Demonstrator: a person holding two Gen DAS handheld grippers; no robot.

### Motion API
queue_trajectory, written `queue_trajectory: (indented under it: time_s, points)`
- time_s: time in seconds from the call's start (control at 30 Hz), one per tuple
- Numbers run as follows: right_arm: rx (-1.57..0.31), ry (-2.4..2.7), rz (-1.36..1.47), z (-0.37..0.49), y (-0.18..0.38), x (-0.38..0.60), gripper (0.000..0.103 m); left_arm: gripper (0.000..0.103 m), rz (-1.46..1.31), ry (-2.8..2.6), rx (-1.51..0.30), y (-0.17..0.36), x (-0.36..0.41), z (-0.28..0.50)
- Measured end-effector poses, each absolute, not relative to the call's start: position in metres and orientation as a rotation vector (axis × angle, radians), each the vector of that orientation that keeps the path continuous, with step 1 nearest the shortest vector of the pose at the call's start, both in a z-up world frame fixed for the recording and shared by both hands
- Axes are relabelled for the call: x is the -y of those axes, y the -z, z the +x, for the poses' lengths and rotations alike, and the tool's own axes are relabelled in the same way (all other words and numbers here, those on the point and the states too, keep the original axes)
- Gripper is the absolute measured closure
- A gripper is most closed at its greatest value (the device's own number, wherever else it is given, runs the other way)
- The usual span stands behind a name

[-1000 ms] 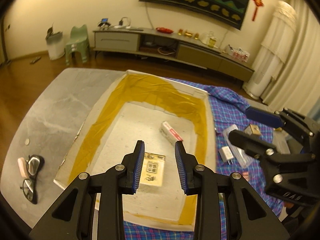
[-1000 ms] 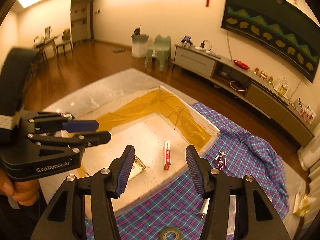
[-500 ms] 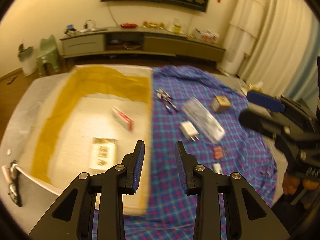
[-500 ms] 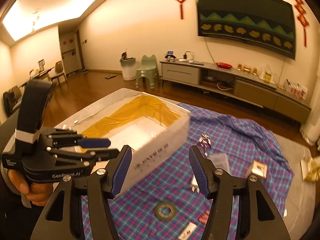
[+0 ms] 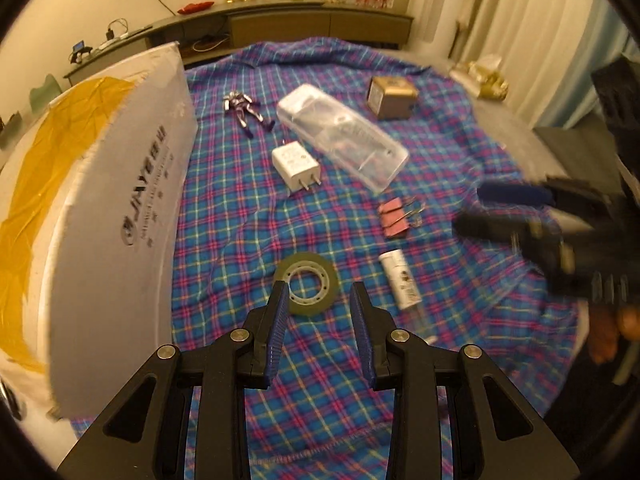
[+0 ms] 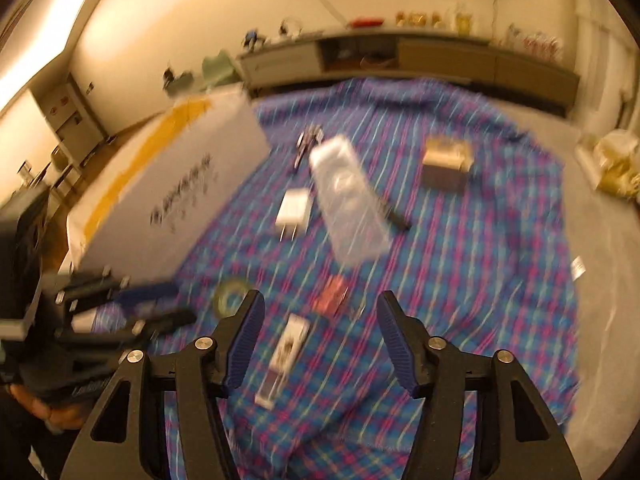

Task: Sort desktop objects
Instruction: 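Grasp the green tape roll with the left tool while the right grasps the lighter, then carry the tape roll and lighter over the cardboard box with both tools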

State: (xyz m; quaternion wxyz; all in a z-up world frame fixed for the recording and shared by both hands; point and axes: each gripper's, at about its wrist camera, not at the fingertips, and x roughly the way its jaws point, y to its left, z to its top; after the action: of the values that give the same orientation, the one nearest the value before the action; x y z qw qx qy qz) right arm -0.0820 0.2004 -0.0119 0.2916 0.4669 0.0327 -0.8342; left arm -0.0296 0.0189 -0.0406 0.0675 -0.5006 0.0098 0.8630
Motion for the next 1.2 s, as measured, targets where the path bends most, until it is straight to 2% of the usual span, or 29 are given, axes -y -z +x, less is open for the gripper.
queue_trajectory:
  time_s: [0.13, 0.23, 0.33, 0.47, 0.5, 0.57, 0.63, 0.77, 0.83, 0.9, 1.2]
  points:
    - [-0.194, 2.122, 1.311, -0.067, 0.049, -0.180, 0.045, 0.069, -1.571, -2.620, -0.030, 0.062, -0.014, -0.043]
    - [-0.299, 2.098, 1.330, -0.058, 0.068, -0.163, 0.045, 0.064, -1.599, -2.632, 0.000, 0.071, -0.009, -0.050]
    - [-0.404, 2.129, 1.283, -0.053, 0.078, -0.156, 0.045, 0.057, -1.608, -2.610, 0.082, 0.079, -0.004, -0.053]
    - [-0.463, 2.143, 1.249, -0.051, 0.082, -0.152, 0.045, 0.054, -1.627, -2.578, 0.184, 0.080, 0.002, -0.054]
    - [-0.485, 2.142, 1.240, -0.049, 0.083, -0.151, 0.049, 0.053, -1.634, -2.561, 0.202, 0.081, 0.002, -0.054]
    - [-0.504, 2.140, 1.217, -0.045, 0.082, -0.149, 0.069, 0.052, -1.625, -2.554, 0.181, 0.082, -0.002, -0.053]
    - [-0.516, 2.144, 1.209, -0.042, 0.082, -0.149, 0.082, 0.050, -1.616, -2.555, 0.125, 0.084, -0.011, -0.050]
    - [-0.494, 2.144, 1.213, -0.042, 0.082, -0.149, 0.082, 0.045, -1.565, -2.603, -0.057, 0.088, -0.028, -0.049]
    - [-0.450, 2.136, 1.230, -0.044, 0.081, -0.151, 0.082, 0.047, -1.549, -2.618, -0.034, 0.088, -0.026, -0.051]
    - [-0.412, 2.130, 1.240, -0.048, 0.080, -0.151, 0.082, 0.053, -1.540, -2.615, -0.004, 0.087, -0.020, -0.053]
    - [-0.322, 2.144, 1.203, -0.042, 0.060, -0.155, 0.082, 0.054, -1.484, -2.656, 0.013, 0.074, -0.011, -0.049]
